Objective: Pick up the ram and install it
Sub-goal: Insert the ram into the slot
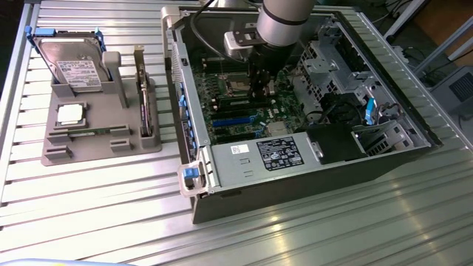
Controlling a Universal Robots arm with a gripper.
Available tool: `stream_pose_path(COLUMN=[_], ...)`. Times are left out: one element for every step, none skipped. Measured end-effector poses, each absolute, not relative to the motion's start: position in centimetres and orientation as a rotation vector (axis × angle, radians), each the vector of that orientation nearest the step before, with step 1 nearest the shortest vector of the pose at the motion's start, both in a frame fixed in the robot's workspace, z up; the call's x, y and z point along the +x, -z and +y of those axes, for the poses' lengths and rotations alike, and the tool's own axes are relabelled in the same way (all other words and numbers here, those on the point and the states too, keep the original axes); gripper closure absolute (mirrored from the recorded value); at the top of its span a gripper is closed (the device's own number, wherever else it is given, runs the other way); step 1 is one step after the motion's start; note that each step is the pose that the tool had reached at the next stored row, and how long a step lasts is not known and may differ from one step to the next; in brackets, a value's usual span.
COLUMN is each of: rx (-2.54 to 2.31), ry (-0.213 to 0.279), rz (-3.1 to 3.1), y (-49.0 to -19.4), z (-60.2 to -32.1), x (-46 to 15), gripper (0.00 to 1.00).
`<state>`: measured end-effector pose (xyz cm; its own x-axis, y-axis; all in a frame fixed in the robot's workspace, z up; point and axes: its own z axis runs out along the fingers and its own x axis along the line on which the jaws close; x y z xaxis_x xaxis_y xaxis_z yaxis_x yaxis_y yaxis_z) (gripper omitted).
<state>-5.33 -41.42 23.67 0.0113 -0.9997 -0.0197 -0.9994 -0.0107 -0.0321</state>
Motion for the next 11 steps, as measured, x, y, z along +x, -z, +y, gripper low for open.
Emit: stream_pose_path(rx=[-2.207, -2.203, -2.196, -2.194, -2.193, -2.193, -2.192, -2.192, -2.192, -2.192, -2.192], ry=[0.013, 0.013, 0.013, 0.013, 0.013, 0.013, 0.013, 0.013, 0.013, 0.013, 0.013], rz=[2.184, 2.187, 2.194, 2.197, 2.198, 2.198, 2.198, 2.198, 2.198, 2.198, 2.198], y=[-23.65, -23.60, -23.56, -23.56, -23.55, -23.55, -23.55, -23.54, -23.55, -23.54, -23.52], z=[-41.42, -41.42, -41.42, -41.42, -41.42, -41.42, -41.42, -41.42, -41.42, -41.42, -41.42], x=[-5.32, -5.33, -5.33, -5.32, -5.32, -5.29, -5.28, -5.28, -5.27, -5.27, -5.27], gripper=[0.88, 0.88, 0.88, 0.88, 0.88, 0.88, 0.88, 0.88, 0.88, 0.88, 0.88])
